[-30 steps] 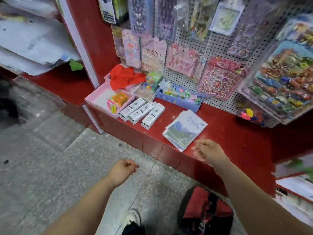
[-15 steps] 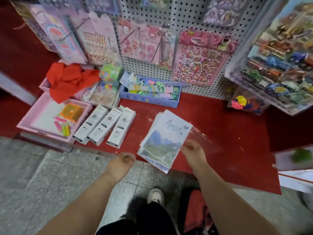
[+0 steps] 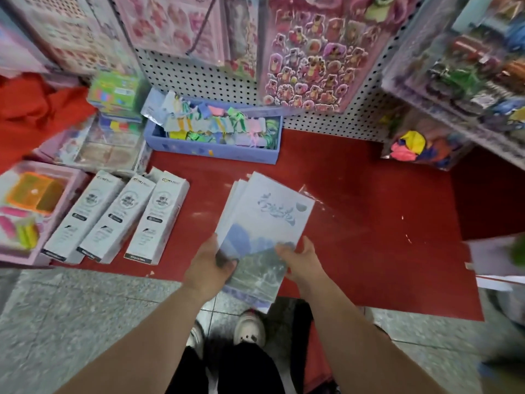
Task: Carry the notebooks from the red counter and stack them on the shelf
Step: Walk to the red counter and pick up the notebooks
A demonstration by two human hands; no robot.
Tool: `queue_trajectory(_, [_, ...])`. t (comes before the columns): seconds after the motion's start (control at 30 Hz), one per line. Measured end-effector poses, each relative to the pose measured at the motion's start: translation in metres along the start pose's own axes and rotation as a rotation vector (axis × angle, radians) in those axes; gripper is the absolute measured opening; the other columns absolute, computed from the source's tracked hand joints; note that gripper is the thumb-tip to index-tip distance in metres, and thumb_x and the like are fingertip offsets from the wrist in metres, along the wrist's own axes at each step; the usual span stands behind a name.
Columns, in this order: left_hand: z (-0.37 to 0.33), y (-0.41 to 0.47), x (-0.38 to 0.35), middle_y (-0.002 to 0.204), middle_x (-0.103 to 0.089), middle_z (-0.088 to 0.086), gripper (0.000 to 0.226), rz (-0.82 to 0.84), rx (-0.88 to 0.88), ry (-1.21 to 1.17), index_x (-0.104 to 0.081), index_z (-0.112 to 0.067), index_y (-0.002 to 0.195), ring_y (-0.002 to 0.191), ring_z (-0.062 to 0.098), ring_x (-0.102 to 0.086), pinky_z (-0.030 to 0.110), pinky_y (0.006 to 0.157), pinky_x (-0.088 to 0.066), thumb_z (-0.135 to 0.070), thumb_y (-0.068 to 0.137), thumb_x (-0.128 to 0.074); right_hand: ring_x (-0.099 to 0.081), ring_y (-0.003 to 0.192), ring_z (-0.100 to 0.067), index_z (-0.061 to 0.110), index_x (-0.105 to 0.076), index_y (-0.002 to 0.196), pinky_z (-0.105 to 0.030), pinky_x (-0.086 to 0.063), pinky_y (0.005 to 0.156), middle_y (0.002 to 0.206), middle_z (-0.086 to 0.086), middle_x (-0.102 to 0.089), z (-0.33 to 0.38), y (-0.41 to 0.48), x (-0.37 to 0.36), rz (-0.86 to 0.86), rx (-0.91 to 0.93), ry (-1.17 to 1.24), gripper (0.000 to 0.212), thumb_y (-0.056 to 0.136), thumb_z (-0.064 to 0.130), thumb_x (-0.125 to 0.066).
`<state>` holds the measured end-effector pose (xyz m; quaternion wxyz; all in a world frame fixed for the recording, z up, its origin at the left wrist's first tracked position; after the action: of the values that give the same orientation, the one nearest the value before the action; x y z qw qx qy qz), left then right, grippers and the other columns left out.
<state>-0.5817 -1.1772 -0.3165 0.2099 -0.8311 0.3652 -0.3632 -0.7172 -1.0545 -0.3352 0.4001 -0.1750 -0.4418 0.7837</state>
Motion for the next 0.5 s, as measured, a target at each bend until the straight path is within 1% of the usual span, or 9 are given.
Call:
queue_trajectory(0.03, [0.001,0.001,-0.003,0.086,-0.06,0.014,0.035,0.005,-0.019,0.007,-0.053,-0.013,0.106,0.086,0.035,-0.059,0.038,0.08,-0.052,0.0,0.075,-0.062,-0.052,0.099,-0.021,0.01,-0.011,0.146,-0.028,-0.046,0.074,0.092,-0.005,-0.057,0.001,0.002,-0.002,0.006,0.008,0.023,0.076,0.086,0.011,-0.057])
queue_trajectory(0.07, [0.0,0.0,-0.006,0.081,-0.057,0.01,0.035,-0.006,-0.023,0.024,-0.053,-0.013,0.104,0.083,0.032,-0.056,0.033,0.076,-0.05,0.003,0.074,-0.062,-0.051,0.09,-0.02,0.008,-0.018,0.144,-0.026,-0.043,0.066,0.08,-0.002,-0.051,0.001,0.005,-0.002,-0.007,0.022,0.01,0.071,0.085,0.009,-0.057])
queue_trajectory(0.1, [-0.002,0.0,-0.008,0.083,-0.057,0.012,0.037,-0.018,-0.022,0.029,-0.053,-0.01,0.107,0.084,0.033,-0.055,0.031,0.076,-0.049,0.005,0.074,-0.062,-0.052,0.087,-0.02,0.007,-0.023,0.141,-0.026,-0.044,0.064,0.079,0.0,-0.05,0.0,0.008,0.001,-0.027,0.034,-0.015,0.068,0.083,0.008,-0.06])
queue_trajectory(0.17, [-0.005,0.0,-0.014,0.106,-0.061,0.021,0.053,-0.014,0.006,0.012,-0.048,-0.005,0.124,0.104,0.035,-0.056,0.036,0.092,-0.048,0.003,0.074,-0.065,-0.054,0.087,-0.024,0.006,-0.029,0.137,-0.03,-0.047,0.065,0.095,-0.005,-0.054,-0.005,0.013,0.008,-0.046,0.01,-0.052,0.068,0.079,0.009,-0.065])
queue_trajectory(0.23, [-0.007,0.002,-0.017,0.124,-0.056,0.016,0.064,-0.001,0.043,-0.063,-0.041,-0.007,0.133,0.12,0.028,-0.05,0.034,0.101,-0.041,0.001,0.075,-0.066,-0.057,0.087,-0.028,0.001,-0.038,0.13,-0.034,-0.047,0.069,0.107,-0.014,-0.057,-0.01,0.018,0.016,-0.067,-0.011,-0.061,0.061,0.077,0.008,-0.067])
queue_trajectory(0.3, [-0.008,0.004,-0.018,0.131,-0.048,0.011,0.071,0.002,0.074,-0.133,-0.034,-0.011,0.138,0.127,0.026,-0.043,0.03,0.098,-0.038,-0.001,0.076,-0.066,-0.061,0.08,-0.031,-0.006,-0.05,0.116,-0.036,-0.051,0.07,0.101,-0.022,-0.063,-0.013,0.021,0.021,-0.054,-0.025,-0.011,0.045,0.076,0.004,-0.067])
queue_trajectory(0.37, [-0.005,0.008,-0.021,0.132,-0.045,0.013,0.075,-0.002,0.114,-0.168,-0.031,-0.012,0.14,0.127,0.028,-0.041,0.031,0.097,-0.038,-0.002,0.075,-0.068,-0.061,0.071,-0.029,-0.003,-0.057,0.095,-0.038,-0.051,0.07,0.082,-0.018,-0.063,-0.014,0.023,0.023,-0.018,-0.032,0.053,0.021,0.077,0.001,-0.066])
queue_trajectory(0.43, [0.001,0.012,-0.022,0.124,-0.047,0.013,0.067,-0.025,0.164,-0.197,-0.04,-0.013,0.132,0.119,0.029,-0.046,0.036,0.097,-0.042,-0.002,0.073,-0.07,-0.061,0.063,-0.024,0.004,-0.058,0.082,-0.036,-0.051,0.068,0.071,-0.012,-0.061,-0.015,0.024,0.024,0.007,-0.025,0.101,0.009,0.078,-0.002,-0.063])
queue_trajectory(0.5, [0.003,0.015,-0.022,0.101,-0.052,0.007,0.038,-0.021,0.192,-0.201,-0.052,-0.014,0.102,0.101,0.024,-0.049,0.032,0.086,-0.042,-0.002,0.071,-0.071,-0.063,0.054,-0.018,0.007,-0.059,0.08,-0.032,-0.052,0.063,0.067,-0.009,-0.062,-0.015,0.023,0.024,0.037,-0.003,0.121,0.011,0.079,-0.004,-0.06])
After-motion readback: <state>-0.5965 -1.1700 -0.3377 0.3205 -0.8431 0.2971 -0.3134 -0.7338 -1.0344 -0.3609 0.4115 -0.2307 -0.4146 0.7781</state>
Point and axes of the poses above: each hand's wrist, its own y-axis towards the middle knuckle, its own x-axis out of the back of the hand, z = x × y, the point moved 6 cm from there along y, towards the middle knuckle
